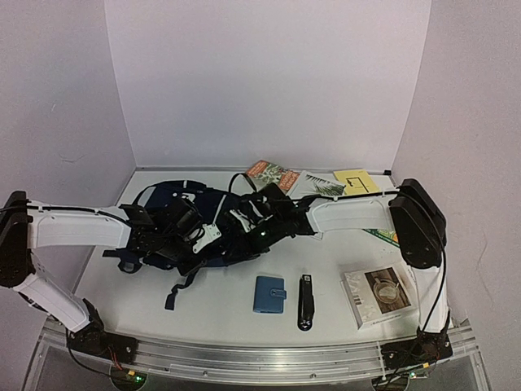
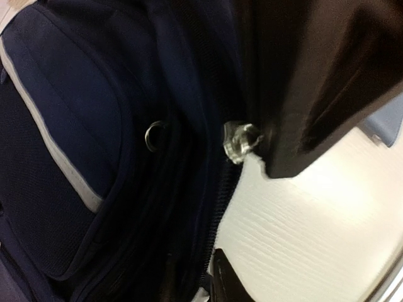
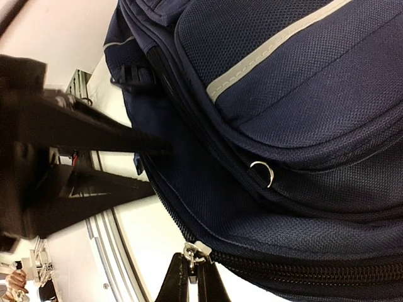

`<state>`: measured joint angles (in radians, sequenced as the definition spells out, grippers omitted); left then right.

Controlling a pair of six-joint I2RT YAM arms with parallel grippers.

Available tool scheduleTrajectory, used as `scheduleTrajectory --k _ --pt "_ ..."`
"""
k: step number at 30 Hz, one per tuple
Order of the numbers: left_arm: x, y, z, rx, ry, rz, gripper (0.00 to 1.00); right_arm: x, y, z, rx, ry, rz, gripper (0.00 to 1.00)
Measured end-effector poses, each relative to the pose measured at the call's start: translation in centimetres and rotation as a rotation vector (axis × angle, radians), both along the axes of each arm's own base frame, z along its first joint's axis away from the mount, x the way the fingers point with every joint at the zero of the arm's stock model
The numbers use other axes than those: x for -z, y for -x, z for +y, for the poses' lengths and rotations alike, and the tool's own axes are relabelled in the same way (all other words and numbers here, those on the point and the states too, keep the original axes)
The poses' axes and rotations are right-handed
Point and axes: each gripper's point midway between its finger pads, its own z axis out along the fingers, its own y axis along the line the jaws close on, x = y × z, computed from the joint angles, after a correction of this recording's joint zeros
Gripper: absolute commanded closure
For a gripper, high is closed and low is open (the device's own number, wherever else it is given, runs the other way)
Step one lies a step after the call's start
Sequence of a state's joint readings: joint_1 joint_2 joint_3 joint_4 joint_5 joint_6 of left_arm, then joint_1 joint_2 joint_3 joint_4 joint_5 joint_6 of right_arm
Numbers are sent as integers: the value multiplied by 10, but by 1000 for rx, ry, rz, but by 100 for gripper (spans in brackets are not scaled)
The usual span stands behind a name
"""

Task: Pack the student bag
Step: Unzip the student bag at the center of the board.

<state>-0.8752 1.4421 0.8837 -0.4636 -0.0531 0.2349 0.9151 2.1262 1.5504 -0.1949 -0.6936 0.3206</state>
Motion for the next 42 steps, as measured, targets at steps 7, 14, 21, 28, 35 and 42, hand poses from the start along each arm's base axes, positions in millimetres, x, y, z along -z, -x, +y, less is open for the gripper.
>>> scheduleTrajectory --k 7,14,21,28,35,42 --pt "5 -5 17 -55 -81 -35 100 12 -21 -22 36 2 23 100" --pt "-10 -5 41 -129 -115 -89 100 23 -57 -59 85 -5 8 100" --pt "-9 -22 82 -256 -166 -77 100 22 -46 -48 44 -20 -23 100" --pt "11 -33 112 -323 -308 -35 84 25 10 -16 -65 -11 -29 100" --pt "-4 -37 111 -327 -261 -71 43 27 32 -10 -95 14 5 100" --pt "-97 -1 52 -129 117 -248 30 17 22 3 -79 -3 9 100"
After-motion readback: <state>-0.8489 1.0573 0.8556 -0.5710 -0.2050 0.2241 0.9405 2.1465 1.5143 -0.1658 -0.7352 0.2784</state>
